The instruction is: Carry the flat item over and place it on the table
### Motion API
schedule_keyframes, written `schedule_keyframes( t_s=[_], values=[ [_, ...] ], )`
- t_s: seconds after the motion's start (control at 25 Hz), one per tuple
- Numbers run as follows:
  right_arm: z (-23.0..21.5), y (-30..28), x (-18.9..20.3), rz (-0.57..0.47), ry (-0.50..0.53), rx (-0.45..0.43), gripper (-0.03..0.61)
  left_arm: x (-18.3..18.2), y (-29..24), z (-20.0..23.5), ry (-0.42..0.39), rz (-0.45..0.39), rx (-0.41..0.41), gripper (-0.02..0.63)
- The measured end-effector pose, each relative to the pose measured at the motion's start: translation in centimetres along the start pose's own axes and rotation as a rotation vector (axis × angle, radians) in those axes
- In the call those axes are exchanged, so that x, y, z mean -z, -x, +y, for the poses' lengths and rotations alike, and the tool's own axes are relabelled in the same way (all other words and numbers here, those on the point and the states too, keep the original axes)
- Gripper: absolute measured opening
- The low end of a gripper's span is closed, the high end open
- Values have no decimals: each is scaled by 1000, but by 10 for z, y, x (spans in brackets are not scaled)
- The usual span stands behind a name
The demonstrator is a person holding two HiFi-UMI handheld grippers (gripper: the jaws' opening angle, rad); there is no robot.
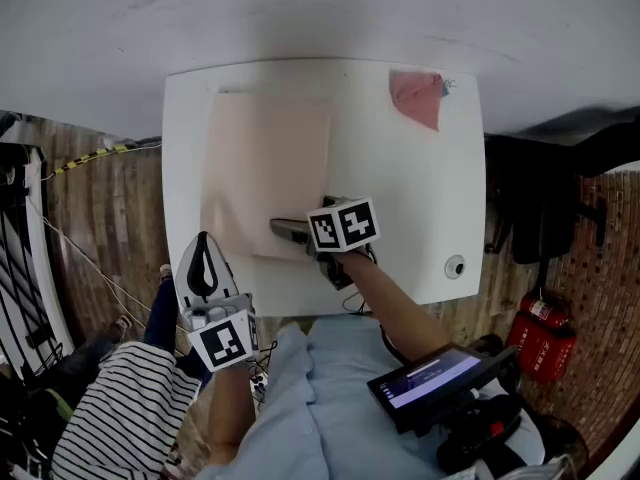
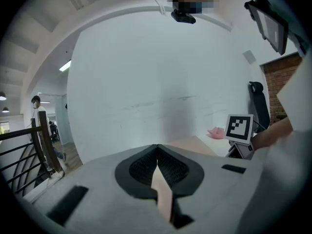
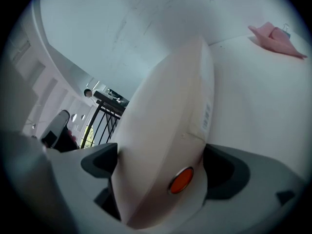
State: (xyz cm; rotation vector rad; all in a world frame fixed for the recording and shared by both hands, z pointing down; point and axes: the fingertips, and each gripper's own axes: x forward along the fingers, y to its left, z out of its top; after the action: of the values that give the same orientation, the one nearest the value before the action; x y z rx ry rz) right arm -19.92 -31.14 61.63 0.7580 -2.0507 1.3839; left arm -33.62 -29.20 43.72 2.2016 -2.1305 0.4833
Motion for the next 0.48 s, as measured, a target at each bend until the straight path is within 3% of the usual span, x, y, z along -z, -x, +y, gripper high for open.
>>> schedule_keyframes(
  t_s=[0.12, 0.48],
  values=[
    [-7, 5, 0, -2, 26, 32, 547, 0, 0, -4, -3, 3, 2, 9],
    [-5, 25, -11, -54, 71, 23, 535, -13, -1, -23, -12, -26, 18, 9]
  ],
)
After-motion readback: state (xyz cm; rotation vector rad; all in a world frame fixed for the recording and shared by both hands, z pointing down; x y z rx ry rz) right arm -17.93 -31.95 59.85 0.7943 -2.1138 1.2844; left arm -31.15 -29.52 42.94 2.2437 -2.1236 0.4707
